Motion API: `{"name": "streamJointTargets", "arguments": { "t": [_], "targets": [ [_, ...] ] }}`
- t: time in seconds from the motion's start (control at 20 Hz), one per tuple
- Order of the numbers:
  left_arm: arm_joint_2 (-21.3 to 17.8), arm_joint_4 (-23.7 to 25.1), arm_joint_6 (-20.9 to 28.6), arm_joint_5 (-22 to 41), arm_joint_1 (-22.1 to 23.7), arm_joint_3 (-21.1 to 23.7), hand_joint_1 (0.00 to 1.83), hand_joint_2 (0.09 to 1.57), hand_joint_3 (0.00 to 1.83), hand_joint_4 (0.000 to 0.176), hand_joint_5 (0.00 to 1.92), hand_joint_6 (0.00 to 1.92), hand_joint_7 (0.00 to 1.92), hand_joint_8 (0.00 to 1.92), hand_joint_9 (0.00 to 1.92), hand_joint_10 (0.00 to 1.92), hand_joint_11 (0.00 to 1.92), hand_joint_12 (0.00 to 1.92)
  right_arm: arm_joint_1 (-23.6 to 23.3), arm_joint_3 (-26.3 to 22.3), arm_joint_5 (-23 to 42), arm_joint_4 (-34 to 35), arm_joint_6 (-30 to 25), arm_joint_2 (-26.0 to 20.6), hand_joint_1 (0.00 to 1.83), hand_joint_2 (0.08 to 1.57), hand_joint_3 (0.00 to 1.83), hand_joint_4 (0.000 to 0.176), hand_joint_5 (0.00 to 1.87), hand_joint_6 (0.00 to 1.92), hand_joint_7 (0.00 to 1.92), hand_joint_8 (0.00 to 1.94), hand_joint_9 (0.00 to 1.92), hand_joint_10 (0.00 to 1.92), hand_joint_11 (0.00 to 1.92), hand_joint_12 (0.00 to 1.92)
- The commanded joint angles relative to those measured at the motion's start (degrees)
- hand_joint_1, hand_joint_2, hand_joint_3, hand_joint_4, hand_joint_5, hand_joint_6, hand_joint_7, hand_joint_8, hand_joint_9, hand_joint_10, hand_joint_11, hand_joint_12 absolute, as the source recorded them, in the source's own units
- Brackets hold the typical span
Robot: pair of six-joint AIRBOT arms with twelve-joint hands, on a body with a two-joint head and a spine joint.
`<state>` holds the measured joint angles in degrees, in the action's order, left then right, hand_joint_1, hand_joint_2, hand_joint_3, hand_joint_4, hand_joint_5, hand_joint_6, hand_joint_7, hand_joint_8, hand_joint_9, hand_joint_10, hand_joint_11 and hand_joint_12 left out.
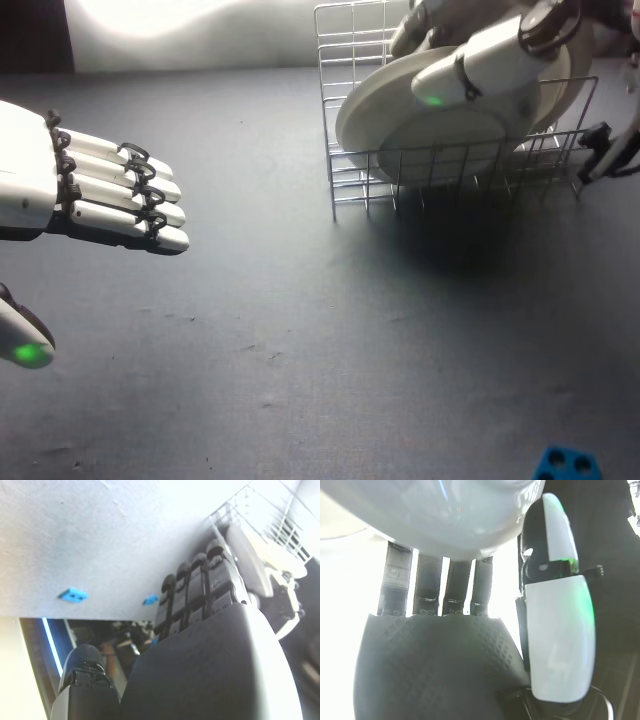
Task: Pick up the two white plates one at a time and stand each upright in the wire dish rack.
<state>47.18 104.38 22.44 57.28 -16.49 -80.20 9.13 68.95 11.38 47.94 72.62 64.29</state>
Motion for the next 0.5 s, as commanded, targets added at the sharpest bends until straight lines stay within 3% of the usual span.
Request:
{"name": "streamJointTargets", "arguments": {
  "t": [0.0, 0.3, 0.45],
  "targets": [
    [-0.13, -3.88, -0.49, 0.84, 0.6, 0.02, 0.0, 1.07, 0.0, 0.0, 0.04, 0.0, 0.04, 0.0, 0.01, 0.0, 0.0, 0.0, -1.04, 0.11, 4.77, -0.54, -0.56, -0.32, 0.96, 1.06, 0.0, 0.0, 0.76, 0.16, 0.95, 0.06, 0.74, 0.5, 0.37, 1.41],
    [-0.21, -3.88, -0.57, 0.94, 0.56, 0.08, 0.0, 1.06, 0.0, 0.0, 0.06, 0.01, 0.06, 0.01, 0.02, 0.0, 0.0, 0.0, -3.2, -0.71, 4.74, -0.55, -0.06, -0.71, 0.91, 1.08, 0.0, 0.0, 0.72, 0.13, 0.9, 0.03, 0.66, 0.55, 0.29, 1.44],
    [-0.47, -3.88, -0.57, 1.47, 0.53, 0.0, 0.0, 1.07, 0.0, 0.0, 0.07, 0.01, 0.06, 0.01, 0.02, 0.0, 0.0, 0.0, -4.98, -2.7, 5.03, -4.87, 0.28, -1.47, 0.9, 1.09, 0.0, 0.0, 0.7, 0.12, 0.89, 0.02, 0.65, 0.55, 0.29, 1.44]
  ]
}}
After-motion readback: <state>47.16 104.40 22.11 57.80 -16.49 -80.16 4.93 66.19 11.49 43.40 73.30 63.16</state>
